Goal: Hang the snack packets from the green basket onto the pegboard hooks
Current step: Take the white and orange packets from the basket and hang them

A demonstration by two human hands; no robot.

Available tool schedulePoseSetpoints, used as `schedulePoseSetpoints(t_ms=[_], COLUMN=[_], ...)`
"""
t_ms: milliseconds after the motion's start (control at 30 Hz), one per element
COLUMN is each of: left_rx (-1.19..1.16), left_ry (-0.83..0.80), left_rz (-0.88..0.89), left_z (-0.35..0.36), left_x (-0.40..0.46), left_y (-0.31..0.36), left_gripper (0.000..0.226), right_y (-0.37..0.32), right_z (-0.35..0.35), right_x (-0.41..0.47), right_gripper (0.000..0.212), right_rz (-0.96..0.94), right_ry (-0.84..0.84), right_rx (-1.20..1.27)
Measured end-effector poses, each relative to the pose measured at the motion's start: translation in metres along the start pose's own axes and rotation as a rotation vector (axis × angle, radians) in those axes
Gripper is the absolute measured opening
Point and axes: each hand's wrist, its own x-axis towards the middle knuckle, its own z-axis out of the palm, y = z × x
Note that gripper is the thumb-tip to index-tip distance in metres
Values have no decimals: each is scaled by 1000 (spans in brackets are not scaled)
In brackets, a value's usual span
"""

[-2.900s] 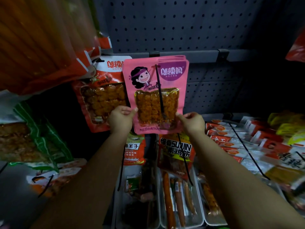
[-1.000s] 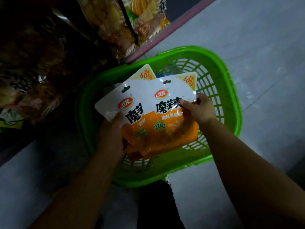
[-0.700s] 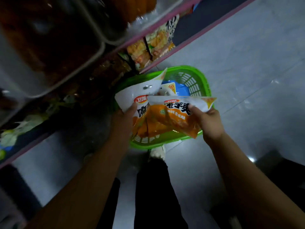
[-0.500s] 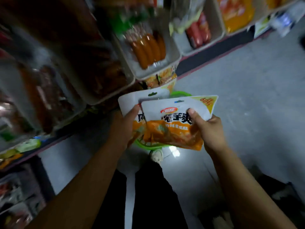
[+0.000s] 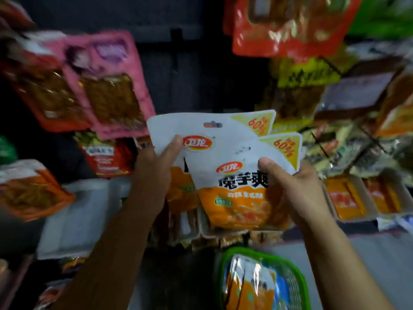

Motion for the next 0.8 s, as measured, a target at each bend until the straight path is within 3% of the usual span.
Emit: schedulePoseSetpoints(t_ms=[200,400,533,700,800], left_rx=[-148,-241,-255,-76,265], left_ry=[38,-81,-152,-137,-166], left_rz=[72,-27,-97,164,398], left_z=[-60,-100,-109,-111,-107], left_x=[39,60,69,86,102], left_y=[53,64,62,73,86], left_gripper=[33,30,29,24,26], right_y=[-53,-68,-69,-57,-50], right_z=[75,114,127,128,124], right_x=[29,36,35,37,34], right_gripper=[6,10,23,33,32], right_rz=[-175,-201,-204,-143,-110], right_ry=[-60,-197,-219,-144,-152], right_rx=[12,-32,-31,1,5])
